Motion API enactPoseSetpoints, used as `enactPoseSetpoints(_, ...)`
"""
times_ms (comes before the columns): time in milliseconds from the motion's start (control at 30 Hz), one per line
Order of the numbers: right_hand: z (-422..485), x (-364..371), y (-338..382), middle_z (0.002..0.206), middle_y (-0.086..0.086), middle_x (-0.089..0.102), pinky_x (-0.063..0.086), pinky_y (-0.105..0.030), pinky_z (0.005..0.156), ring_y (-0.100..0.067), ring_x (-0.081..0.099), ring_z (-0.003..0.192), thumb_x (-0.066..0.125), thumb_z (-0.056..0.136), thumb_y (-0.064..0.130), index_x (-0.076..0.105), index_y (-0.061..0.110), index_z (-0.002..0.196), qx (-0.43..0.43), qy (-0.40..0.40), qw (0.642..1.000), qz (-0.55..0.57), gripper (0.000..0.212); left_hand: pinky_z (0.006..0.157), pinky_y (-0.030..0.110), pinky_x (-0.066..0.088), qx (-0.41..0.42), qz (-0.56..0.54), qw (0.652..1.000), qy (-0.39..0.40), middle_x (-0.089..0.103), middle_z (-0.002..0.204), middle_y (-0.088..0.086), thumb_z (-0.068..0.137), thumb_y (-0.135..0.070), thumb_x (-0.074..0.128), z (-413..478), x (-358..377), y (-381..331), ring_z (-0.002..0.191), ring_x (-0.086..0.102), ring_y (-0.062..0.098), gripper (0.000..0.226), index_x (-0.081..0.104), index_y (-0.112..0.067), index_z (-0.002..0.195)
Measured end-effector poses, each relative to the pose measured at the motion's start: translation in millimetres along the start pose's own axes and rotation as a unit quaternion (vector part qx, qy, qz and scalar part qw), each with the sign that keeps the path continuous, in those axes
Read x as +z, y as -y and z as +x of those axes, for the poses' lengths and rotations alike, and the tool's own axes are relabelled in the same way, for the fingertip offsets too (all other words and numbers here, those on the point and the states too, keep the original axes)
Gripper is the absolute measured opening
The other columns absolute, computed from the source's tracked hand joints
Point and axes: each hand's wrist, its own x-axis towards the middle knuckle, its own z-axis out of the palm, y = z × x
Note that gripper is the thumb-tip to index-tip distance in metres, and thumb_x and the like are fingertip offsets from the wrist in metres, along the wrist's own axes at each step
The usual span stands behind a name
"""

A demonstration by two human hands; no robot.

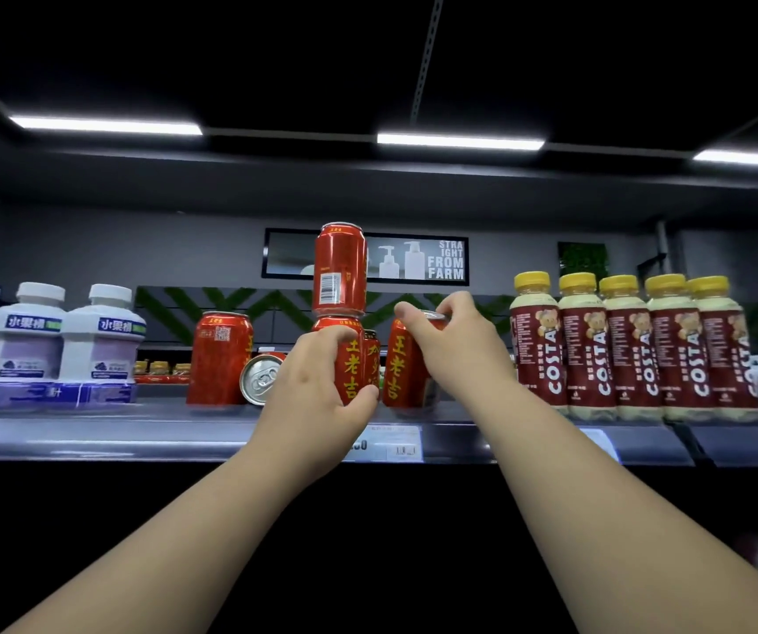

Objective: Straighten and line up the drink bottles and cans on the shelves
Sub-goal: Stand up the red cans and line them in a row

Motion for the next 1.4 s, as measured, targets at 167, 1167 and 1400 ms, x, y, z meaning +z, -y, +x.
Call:
enactPoseSetpoints(167, 6, 7, -6, 0.106, 0.003, 0.059, 0.058, -0.045, 0.081, -0.017, 0.062, 0.09, 0.056, 0.083, 0.074, 0.042, 0.028, 0.119, -0.004, 0.094, 0.995, 0.015, 0.06, 0.104, 0.039, 0.042, -0.011, 0.029, 0.999, -0.022, 0.034, 0.121, -0.013, 0.084, -0.033, 0.073, 1, 7, 0, 0.117, 0.04, 0.013, 0.065, 0.037, -0.03, 0.138)
enactPoseSetpoints(1167, -10, -11, -62, 0.14, 0.004, 0.043, 0.047, -0.041, 0.1, -0.019, 0.049, 0.123, 0.075, 0.073, 0.062, 0.015, 0.03, 0.154, -0.057, 0.038, 0.997, -0.04, 0.106, 0.108, 0.051, 0.039, -0.109, 0.074, 0.987, -0.094, 0.031, 0.148, 0.007, 0.084, -0.045, 0.071, 74, 0, -23, 0.134, 0.036, 0.029, 0.084, 0.019, -0.03, 0.148)
enactPoseSetpoints(1400, -10, -14, -59, 0.146, 0.004, 0.029, 0.043, -0.035, 0.105, -0.016, 0.041, 0.129, 0.073, 0.079, 0.059, 0.01, 0.034, 0.153, -0.082, 0.031, 0.996, -0.031, 0.101, 0.092, 0.046, 0.053, -0.174, 0.023, 0.984, -0.041, 0.051, 0.137, 0.009, 0.082, -0.053, 0.072, 95, -3, -15, 0.109, 0.06, 0.027, 0.09, 0.016, -0.029, 0.149)
